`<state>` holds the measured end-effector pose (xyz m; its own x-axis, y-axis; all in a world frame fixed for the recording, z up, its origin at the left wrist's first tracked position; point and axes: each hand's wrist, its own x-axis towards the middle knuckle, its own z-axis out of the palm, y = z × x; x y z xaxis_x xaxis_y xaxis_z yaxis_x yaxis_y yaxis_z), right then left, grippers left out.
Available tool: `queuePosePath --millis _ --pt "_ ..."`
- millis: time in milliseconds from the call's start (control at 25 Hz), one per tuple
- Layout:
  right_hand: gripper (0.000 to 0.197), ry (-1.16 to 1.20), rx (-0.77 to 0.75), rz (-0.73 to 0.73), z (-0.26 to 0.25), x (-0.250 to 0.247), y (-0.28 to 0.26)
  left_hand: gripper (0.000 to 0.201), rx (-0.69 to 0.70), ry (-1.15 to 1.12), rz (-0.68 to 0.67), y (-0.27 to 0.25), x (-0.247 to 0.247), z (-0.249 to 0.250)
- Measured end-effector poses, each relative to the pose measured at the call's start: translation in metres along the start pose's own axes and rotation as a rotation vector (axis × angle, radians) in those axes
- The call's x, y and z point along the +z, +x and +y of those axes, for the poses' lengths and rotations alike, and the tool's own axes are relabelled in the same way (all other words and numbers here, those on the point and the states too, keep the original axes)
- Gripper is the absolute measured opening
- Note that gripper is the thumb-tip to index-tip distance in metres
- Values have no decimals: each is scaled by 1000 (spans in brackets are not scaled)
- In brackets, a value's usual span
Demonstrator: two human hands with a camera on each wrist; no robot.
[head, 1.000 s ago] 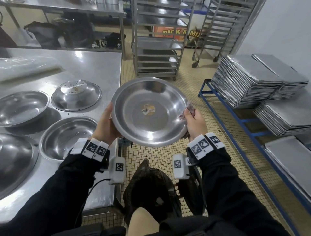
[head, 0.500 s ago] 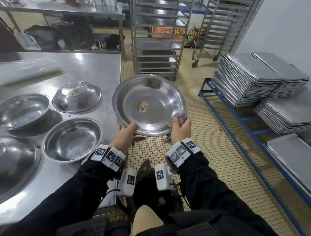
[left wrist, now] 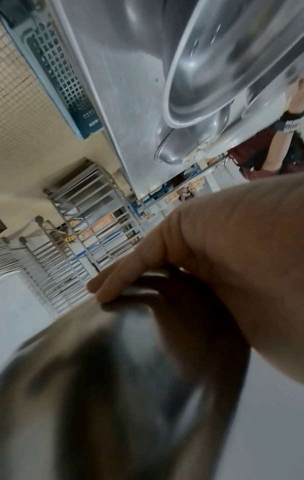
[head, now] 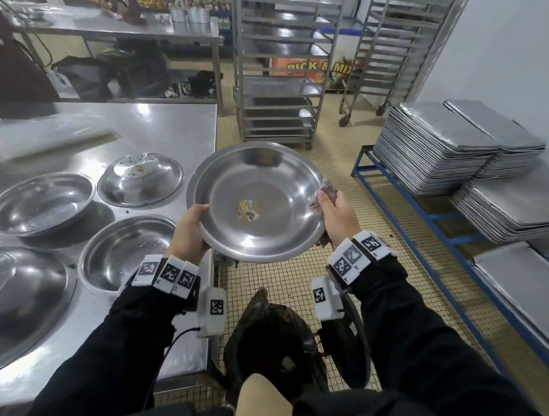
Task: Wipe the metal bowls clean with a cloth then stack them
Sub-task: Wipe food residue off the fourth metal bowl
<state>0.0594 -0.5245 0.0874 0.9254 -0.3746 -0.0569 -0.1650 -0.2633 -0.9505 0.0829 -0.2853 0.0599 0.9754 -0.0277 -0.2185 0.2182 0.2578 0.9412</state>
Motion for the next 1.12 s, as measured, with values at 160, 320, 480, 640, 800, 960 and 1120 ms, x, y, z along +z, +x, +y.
queuePosePath --millis 160,320,480,640,800,960,1120 --pt "21 160 19 149 1 22 -17 31 -38 61 1 -1 12 -6" --pt "23 271 75 181 8 43 -31 33 -75 144 -67 -9 24 -16" --pt "27 291 74 152 4 48 -35 33 -75 291 -189 -17 30 -19" --pt "30 233 46 99 2 36 -25 83 31 184 -307 -15 -6 3" --pt "23 127 0 -131 -1 36 -21 47 139 -98 -105 -29 -45 22" --pt "26 189 7 -265 -8 80 -30 32 142 -167 170 -56 -79 16" --pt "32 207 35 -310 -14 145 -51 37 183 -106 369 -63 -121 26"
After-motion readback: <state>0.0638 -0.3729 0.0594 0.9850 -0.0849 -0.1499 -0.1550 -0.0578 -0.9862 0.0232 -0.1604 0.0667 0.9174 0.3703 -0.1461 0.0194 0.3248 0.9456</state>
